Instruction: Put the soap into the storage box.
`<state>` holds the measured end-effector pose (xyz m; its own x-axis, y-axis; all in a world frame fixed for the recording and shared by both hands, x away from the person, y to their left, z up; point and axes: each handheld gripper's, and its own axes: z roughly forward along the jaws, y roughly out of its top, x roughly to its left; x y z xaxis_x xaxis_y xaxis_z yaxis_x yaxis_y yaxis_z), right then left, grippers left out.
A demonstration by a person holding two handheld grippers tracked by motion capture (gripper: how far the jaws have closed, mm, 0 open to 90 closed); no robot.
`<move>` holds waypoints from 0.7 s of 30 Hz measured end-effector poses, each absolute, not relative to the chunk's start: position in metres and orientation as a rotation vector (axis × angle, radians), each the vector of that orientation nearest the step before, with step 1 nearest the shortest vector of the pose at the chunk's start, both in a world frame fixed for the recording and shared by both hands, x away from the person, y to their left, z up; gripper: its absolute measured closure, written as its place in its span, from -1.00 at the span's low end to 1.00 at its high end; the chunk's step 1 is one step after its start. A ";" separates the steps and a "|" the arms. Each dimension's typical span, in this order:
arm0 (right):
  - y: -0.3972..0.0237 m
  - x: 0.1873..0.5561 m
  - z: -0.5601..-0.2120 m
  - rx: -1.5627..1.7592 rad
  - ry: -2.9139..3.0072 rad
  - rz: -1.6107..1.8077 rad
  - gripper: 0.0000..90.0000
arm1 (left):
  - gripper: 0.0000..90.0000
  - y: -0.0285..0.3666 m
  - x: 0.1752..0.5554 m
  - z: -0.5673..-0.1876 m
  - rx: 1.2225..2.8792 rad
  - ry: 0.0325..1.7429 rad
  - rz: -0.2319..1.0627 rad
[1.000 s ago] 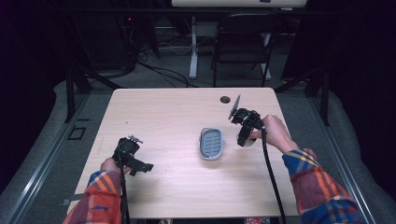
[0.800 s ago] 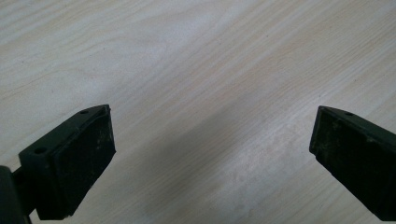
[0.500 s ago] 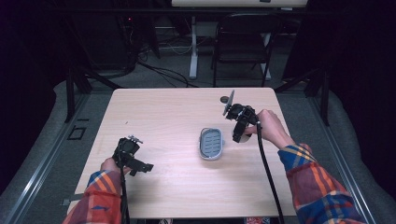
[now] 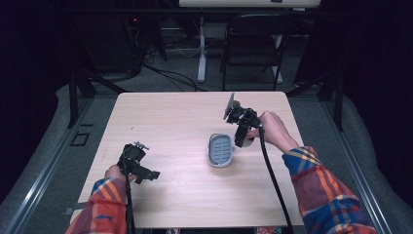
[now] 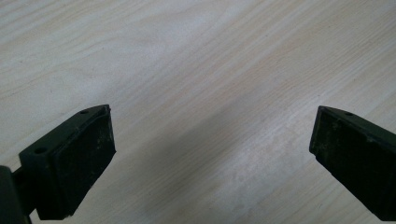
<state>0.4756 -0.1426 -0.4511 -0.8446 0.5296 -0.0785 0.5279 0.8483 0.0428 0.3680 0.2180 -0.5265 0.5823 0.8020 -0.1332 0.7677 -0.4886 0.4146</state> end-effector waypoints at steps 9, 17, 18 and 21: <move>-0.125 0.476 -0.453 0.802 2.954 0.026 -0.46 | -1.00 0.218 0.368 -0.527 2.383 1.257 0.107; -0.108 0.478 -0.455 0.761 2.972 0.020 -0.46 | -1.00 0.218 0.368 -0.527 2.382 1.257 0.108; -0.106 0.478 -0.456 0.755 2.973 0.022 -0.46 | -1.00 0.218 0.368 -0.526 2.383 1.256 0.107; -0.099 0.479 -0.457 0.737 2.981 0.022 -0.46 | -1.00 0.218 0.368 -0.526 2.381 1.258 0.105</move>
